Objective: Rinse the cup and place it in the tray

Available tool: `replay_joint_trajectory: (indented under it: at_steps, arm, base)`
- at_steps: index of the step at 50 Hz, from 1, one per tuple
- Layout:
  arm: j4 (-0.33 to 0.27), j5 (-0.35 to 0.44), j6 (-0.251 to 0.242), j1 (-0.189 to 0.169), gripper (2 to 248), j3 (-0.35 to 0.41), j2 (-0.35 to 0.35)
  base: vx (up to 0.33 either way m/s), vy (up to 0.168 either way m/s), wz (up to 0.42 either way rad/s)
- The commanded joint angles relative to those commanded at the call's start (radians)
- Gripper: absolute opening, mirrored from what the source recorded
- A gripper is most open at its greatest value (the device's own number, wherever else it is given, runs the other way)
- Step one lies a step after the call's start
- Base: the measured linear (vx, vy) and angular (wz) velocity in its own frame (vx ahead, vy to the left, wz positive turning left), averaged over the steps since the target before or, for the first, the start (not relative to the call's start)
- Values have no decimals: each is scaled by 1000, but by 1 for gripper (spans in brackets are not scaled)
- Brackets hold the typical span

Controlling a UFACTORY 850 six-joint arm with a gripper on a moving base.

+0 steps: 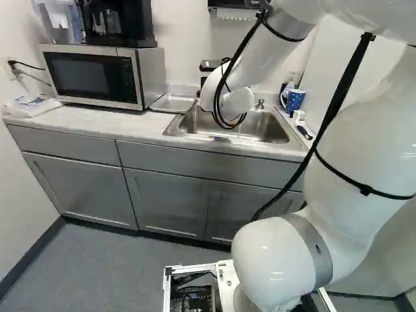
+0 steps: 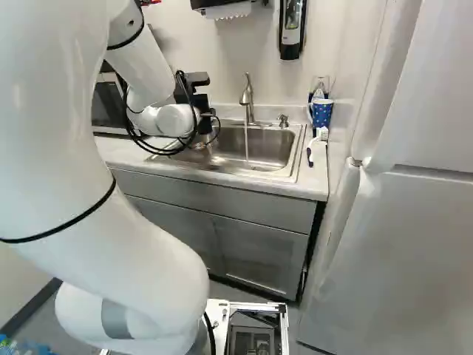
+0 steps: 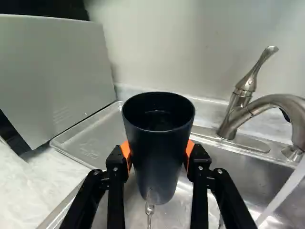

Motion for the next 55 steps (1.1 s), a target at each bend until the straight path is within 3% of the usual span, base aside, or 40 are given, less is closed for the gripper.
replay_joint_trajectory:
  at_steps: [28, 55]
  arm:
    - [33, -26, 6, 42, 124, -46, -6]
    - [33, -26, 263, 42, 124, -46, -6]
  base:
    - [0, 0, 0]
    - [0, 0, 0]
